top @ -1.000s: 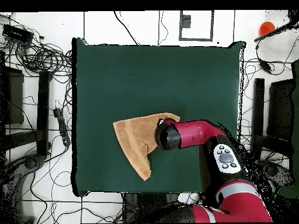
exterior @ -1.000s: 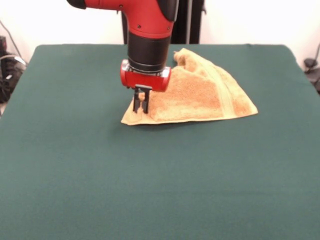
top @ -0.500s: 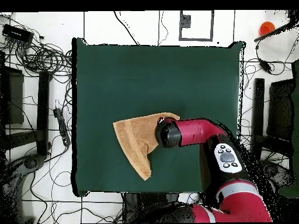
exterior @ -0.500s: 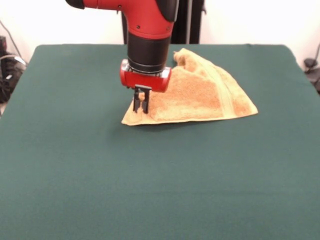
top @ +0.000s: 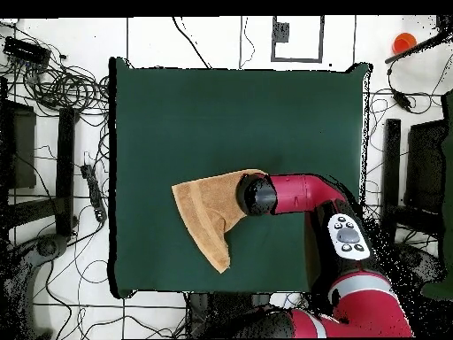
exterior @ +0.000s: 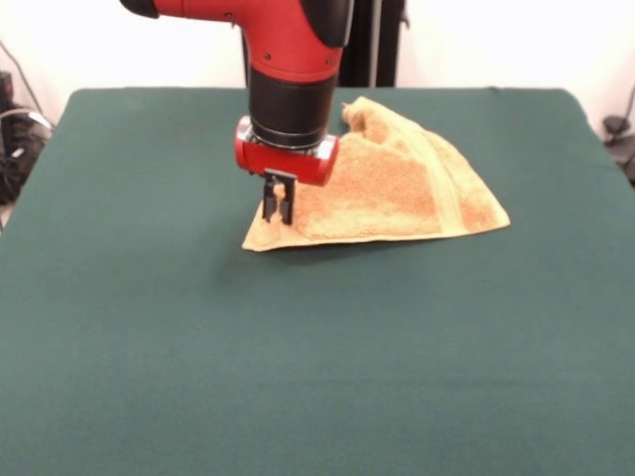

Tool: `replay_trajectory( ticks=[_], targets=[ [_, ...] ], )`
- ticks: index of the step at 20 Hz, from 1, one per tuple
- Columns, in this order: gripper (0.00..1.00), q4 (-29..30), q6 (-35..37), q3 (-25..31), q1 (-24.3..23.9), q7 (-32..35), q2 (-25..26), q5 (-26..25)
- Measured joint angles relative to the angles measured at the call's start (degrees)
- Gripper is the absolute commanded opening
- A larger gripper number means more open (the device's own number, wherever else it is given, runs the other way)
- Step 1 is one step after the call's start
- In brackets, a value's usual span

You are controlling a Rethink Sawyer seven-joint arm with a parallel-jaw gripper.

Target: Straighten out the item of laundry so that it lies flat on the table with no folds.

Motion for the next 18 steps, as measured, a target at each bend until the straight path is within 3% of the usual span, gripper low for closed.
replay_trajectory(
  ticks=[18],
  targets=[
    [0.00, -0.97, 0.55, -0.01, -0.01, 0.00, 0.02, 3.43]
  ],
)
